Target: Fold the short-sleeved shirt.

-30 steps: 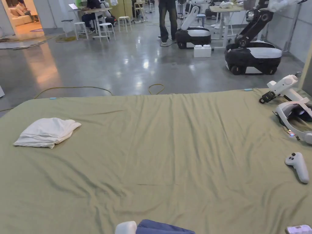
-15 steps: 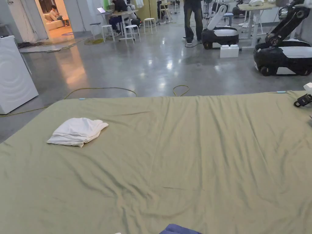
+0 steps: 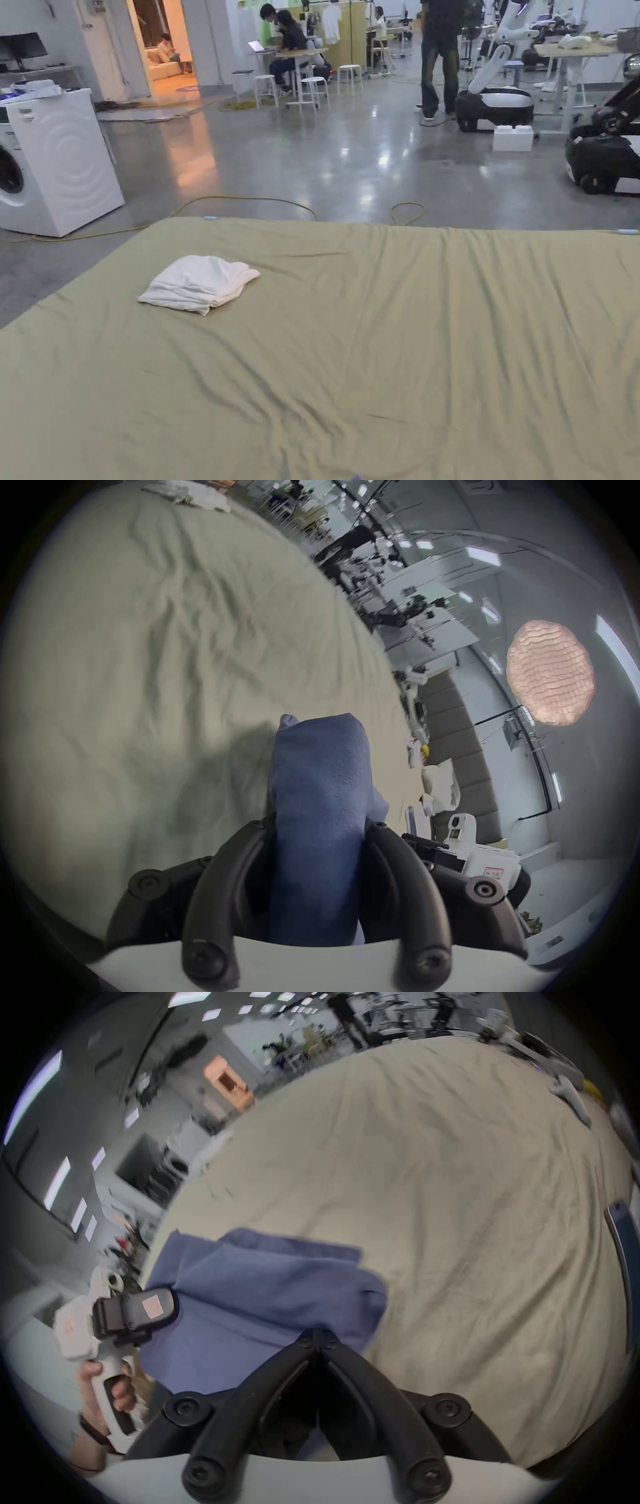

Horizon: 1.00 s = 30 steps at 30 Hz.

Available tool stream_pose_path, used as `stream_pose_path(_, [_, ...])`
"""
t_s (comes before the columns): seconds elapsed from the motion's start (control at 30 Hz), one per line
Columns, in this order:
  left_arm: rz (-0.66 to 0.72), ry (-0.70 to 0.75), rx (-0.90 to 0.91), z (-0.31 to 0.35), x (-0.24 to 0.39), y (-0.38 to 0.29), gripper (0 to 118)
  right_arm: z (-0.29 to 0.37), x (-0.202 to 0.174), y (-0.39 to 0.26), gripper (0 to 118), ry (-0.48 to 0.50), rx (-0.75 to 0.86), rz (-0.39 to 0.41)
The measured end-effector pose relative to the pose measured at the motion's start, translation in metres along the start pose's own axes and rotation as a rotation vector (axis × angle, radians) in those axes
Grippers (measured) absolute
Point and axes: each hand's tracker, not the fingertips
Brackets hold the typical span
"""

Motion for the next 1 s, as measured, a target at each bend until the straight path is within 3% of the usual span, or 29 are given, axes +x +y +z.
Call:
stream_pose_path(0.1, [-0.068, 0.122, 0.095, 0.053, -0.024, 0.039, 39, 0.024, 0.011, -0.001, 0, 0.053, 0.042, -0.063])
stream_pose_path(0.17, [-0.044, 0.213, 0.150, 0.090, -0.052, 0.063, 39, 0.037, 0.018, -0.003, 0, 0.031, 0.050, -0.065])
stream_pose_path(0.3, [0.023, 0.443, 0.236, 0.150, -0.109, 0.105, 39, 0.053, 0.028, -0.005, 0, -0.118, 0.044, 0.034])
stream_pose_path(0.4, [0.041, 0.576, 0.276, 0.174, -0.136, 0.129, 39, 0.063, 0.037, -0.001, 0, -0.119, 0.053, -0.011])
stream_pose_path(0.47, [0.033, 0.650, 0.294, 0.172, -0.121, 0.127, 39, 0.070, 0.042, 0.002, 0, -0.114, 0.087, -0.074])
stream_pose_path(0.57, [0.053, 0.675, 0.273, 0.158, -0.141, 0.144, 43, 0.082, 0.045, 0.005, 0, -0.110, 0.134, -0.093])
stream_pose_path(0.6, [0.053, 0.697, 0.278, 0.155, -0.139, 0.144, 48, 0.085, 0.044, 0.006, 0, -0.113, 0.140, -0.090])
stream_pose_path(0.67, [-0.012, 0.705, 0.300, 0.153, -0.124, 0.143, 70, 0.096, 0.039, 0.008, 0, -0.116, 0.173, -0.060])
stream_pose_path(0.7, [-0.049, 0.695, 0.307, 0.154, -0.112, 0.138, 73, 0.103, 0.036, 0.008, 0, -0.125, 0.210, -0.024])
stream_pose_path(0.8, [-0.216, 0.674, 0.379, 0.163, -0.067, 0.128, 73, 0.122, 0.028, 0.012, 0, -0.181, 0.335, 0.075])
stream_pose_path(1.0, [-0.435, 0.576, 0.655, 0.212, 0.032, 0.101, 73, 0.167, 0.008, 0.029, 0, -0.144, 0.460, 0.127])
